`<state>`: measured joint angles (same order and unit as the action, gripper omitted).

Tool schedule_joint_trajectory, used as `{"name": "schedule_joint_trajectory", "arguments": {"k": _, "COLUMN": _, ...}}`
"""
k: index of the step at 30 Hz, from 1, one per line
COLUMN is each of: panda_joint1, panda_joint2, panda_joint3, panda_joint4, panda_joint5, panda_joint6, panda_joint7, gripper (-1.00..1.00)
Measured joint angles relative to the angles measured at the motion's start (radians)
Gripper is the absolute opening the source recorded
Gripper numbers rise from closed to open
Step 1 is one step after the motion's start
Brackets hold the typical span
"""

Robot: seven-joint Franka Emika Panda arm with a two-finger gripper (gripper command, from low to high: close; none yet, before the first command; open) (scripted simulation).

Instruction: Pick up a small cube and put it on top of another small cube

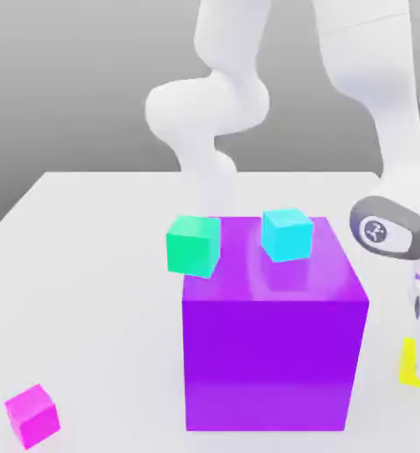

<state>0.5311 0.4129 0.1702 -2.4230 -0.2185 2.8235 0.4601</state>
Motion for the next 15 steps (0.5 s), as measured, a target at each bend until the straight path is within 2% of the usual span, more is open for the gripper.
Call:
{"name": "schedule_joint_trajectory", "arguments": {"k": 4, "panda_joint1": -0.037, "panda_joint2": -0.121, "panda_joint3": 0.047, "panda_joint4": -0.019, "panda_joint5": 0.066, "panda_joint6": -0.104, "panda_joint7": -0.05, "gripper": -1.0}}
{"name": "schedule_joint_trajectory", "arguments": {"k": 10, "panda_joint1": -0.14, "panda_joint2": -0.118, "panda_joint3": 0.005, "panda_joint4": 0.159, "panda_joint5": 0.131, "panda_joint6": -0.345, "panda_joint7": -0.14, "gripper": -1.0}}
{"name": "schedule_joint_trajectory", "arguments": {"k": 15, "panda_joint1": -0.253, "panda_joint2": -0.191, "panda_joint3": -0.045, "panda_joint4": 0.264, "panda_joint5": 0.216, "panda_joint6": -0.558, "panda_joint7": -0.269, "gripper": -1.0}}
